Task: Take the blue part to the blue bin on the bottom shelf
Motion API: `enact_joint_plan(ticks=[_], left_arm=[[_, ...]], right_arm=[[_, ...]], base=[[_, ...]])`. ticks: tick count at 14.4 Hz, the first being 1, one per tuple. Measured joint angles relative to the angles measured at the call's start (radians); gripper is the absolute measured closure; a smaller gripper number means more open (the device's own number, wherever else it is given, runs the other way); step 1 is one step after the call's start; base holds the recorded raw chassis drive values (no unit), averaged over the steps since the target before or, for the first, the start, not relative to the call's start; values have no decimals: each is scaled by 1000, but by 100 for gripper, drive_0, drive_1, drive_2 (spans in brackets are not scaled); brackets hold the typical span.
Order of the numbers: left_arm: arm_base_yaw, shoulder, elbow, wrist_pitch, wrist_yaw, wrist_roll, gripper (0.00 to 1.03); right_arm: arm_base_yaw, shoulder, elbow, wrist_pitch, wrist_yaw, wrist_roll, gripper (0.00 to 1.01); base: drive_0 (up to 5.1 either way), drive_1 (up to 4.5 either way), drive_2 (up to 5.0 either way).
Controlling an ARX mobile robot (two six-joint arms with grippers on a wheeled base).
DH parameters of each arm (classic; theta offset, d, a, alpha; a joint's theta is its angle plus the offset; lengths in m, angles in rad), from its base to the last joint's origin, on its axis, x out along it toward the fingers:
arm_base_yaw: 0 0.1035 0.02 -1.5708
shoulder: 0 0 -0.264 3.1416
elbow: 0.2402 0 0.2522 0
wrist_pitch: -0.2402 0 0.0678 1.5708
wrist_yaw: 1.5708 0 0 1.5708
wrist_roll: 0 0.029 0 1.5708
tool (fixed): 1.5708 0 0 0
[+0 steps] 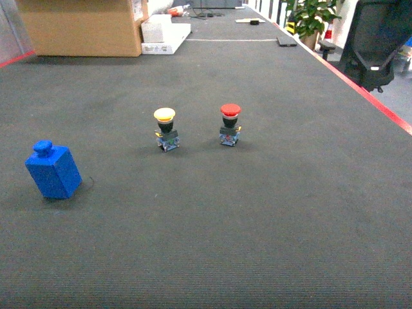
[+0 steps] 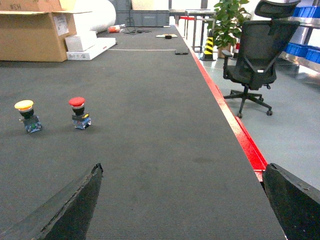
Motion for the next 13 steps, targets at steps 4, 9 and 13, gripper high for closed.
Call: enact_joint_plan(ticks=[4,9,13], left_arm=[[60,642,280,221,151,21,5],[108,982,530,229,237,65,5],[131,1110,690,182,299,125,5]], right_arm=[[0,0,0,0,0,0,3],[0,0,0,0,0,0,3],[0,0,0,0,0,0,3]], base=[[0,0,0],[0,0,0],[0,0,0]])
